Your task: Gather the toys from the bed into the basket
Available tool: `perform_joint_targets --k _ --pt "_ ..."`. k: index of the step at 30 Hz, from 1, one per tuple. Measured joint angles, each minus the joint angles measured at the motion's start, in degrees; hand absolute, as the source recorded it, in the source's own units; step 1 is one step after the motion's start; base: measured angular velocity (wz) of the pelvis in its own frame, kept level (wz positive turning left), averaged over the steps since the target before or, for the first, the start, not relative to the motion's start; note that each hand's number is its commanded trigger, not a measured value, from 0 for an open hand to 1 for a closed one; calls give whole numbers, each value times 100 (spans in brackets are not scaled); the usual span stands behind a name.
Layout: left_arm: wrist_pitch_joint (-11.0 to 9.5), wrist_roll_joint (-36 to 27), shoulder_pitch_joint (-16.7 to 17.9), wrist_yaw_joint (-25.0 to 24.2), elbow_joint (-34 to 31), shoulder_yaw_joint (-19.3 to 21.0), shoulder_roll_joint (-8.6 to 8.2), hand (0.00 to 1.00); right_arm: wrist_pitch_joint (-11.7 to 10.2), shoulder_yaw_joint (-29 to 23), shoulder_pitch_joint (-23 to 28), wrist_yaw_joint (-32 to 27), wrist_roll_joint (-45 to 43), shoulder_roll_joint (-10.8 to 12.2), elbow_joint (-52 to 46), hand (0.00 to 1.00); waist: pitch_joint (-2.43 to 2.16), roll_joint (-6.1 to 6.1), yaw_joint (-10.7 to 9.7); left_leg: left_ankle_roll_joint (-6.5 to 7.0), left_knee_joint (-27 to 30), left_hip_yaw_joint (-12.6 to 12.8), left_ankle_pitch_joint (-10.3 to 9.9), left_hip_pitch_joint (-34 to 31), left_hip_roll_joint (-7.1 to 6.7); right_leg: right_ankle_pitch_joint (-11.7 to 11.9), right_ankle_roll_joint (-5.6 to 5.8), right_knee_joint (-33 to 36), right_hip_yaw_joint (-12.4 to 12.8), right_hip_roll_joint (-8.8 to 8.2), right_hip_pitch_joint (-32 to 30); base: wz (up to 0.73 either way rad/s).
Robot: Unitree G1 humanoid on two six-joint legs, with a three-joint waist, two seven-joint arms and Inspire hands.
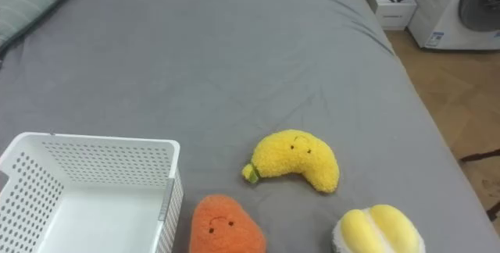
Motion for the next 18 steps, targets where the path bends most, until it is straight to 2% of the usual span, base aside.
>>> perform_joint_targets --k 5,8,18 --pt "0 33 2 0 1 0 1 0 -15 16 -58 21 1 -3 -20 0 3 -4 14 -16 -20 107 -9 51 31 7 -13 -8 89 27 -5 -9" --pt "1 180 16 0 2 -36 7 0 -15 177 -52 51 -5 -12 -87 0 3 -8 13 -20 -14 109 -12 48 29 2 -17 -11 137 32 -18 -4" --pt "3 183 18 0 1 -27 8 0 -68 221 -90 92 36 -12 -199 0 2 -11 27 -25 5 119 -3 26 29 2 -17 -10 175 38 -46 0"
